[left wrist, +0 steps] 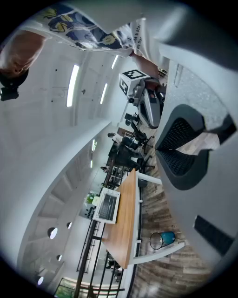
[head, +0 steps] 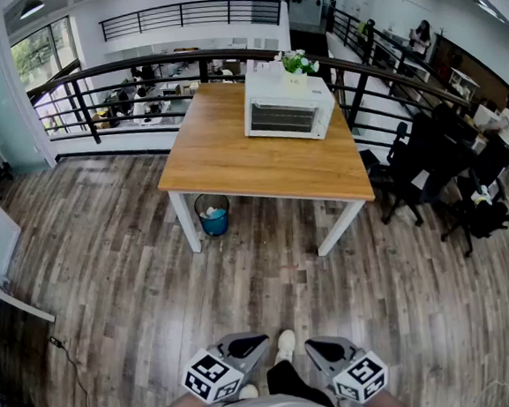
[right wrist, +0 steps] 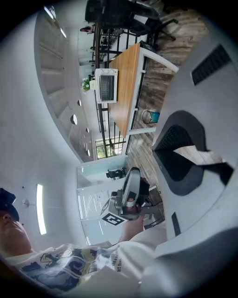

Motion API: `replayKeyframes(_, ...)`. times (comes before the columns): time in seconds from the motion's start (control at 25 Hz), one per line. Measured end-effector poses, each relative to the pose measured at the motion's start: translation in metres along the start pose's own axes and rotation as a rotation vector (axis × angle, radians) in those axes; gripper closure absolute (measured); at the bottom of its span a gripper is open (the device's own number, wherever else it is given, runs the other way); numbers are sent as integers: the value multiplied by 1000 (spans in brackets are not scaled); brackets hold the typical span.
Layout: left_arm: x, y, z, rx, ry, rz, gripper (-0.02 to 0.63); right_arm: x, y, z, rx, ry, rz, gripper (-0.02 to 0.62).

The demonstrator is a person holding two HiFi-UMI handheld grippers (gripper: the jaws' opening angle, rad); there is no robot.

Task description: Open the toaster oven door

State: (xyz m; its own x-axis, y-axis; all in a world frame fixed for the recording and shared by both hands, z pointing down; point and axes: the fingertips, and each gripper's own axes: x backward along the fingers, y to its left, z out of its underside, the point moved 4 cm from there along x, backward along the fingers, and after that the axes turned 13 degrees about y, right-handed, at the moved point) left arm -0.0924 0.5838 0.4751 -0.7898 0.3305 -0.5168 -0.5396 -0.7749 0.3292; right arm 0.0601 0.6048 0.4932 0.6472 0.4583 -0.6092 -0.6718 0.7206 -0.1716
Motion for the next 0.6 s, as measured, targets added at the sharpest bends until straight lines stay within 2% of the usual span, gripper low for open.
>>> replayKeyframes(0.16, -36, 38, -41, 27, 33, -38, 603, -20, -68, -34, 10, 5, -26, 597)
replayKeyframes(0.4, -107, 74, -124, -50, 66, -45, 604, -35, -175, -80, 40, -9, -82, 597)
replayKeyframes(0.52, -143, 87, -160, -39, 50, -36, 603, -37, -216, -86, 29, -12, -112, 594)
replayKeyframes(0.56, -152, 92, -169, -32, 42, -35, 603, -38, -226, -87, 22, -18, -117, 585)
replayKeyframes(0.6, -159, 96, -178, -30, 36, -37, 603, -39, -235, -88, 12, -21, -122, 548)
